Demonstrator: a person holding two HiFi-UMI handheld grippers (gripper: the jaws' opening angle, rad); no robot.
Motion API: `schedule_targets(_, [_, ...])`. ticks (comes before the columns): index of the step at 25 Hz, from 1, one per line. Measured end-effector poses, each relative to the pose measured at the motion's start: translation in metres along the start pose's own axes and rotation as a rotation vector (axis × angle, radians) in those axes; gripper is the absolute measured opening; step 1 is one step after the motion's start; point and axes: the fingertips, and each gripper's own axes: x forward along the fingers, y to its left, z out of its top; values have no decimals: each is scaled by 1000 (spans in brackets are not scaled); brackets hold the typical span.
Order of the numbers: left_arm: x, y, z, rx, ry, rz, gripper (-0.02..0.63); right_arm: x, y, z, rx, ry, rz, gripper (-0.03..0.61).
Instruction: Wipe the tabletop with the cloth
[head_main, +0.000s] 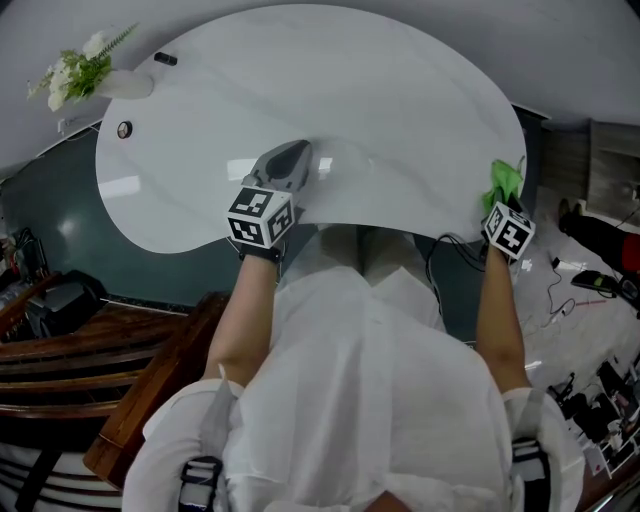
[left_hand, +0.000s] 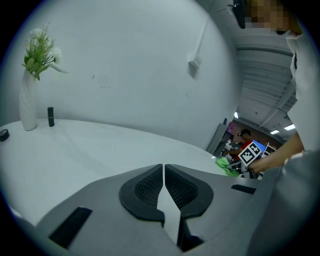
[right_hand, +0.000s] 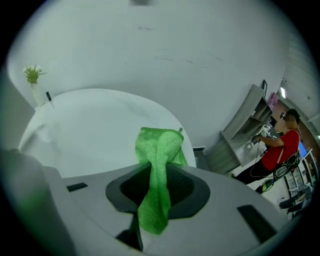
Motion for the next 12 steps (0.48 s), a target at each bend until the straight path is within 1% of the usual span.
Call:
schedule_targets(3, [-13,9,-5,-1,3,11,28,5,27,17,-1,-21,-5,77])
schedule_targets(5, [-23,16,-9,-6,3,25,28,8,61,35,-47,-45,25,77])
schedule_targets(9, [-45,31,-13,-9,-4,48,28,2,163,66,-235,-116,147,77])
schedule_targets(12, [-64,45,-17,-16,-12,73,28,-16,239,70,-294,-145,243,77])
